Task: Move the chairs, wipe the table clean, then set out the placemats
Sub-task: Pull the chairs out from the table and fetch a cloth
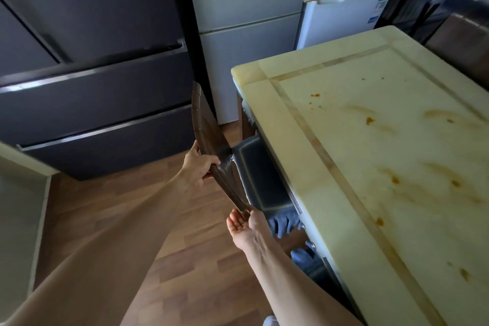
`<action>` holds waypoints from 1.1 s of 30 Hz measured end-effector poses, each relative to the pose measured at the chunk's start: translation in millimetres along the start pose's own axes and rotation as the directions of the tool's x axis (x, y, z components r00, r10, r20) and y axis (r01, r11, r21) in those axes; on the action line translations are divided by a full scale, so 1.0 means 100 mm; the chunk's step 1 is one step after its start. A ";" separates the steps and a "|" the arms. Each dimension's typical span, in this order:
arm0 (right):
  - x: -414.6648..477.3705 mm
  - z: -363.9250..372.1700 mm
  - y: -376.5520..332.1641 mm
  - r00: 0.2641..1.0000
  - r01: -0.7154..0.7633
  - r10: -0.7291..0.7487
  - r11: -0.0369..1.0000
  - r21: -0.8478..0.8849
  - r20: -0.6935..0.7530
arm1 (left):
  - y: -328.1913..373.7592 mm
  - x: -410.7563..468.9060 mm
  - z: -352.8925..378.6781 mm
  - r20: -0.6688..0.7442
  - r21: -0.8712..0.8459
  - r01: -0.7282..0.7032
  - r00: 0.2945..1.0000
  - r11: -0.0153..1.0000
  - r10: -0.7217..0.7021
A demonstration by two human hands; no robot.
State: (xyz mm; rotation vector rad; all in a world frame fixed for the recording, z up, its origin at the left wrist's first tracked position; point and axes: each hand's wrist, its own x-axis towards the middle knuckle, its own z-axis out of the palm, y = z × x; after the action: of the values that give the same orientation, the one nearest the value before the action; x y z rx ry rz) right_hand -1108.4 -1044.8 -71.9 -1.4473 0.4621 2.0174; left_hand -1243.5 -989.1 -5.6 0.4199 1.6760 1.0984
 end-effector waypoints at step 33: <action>0.00 0.03 -0.65 0.999 -0.010 0.010 1.000 0.009 0.051 | 0.19 0.22 0.62 0.028 -0.052 0.053 0.998 0.997 -0.052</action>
State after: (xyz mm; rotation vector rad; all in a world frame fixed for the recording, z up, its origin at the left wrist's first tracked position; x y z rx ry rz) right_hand -1067.8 -994.2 -66.3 -1.3868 0.4571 2.0528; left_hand -1201.9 -934.6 -5.1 0.3537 1.6222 1.0916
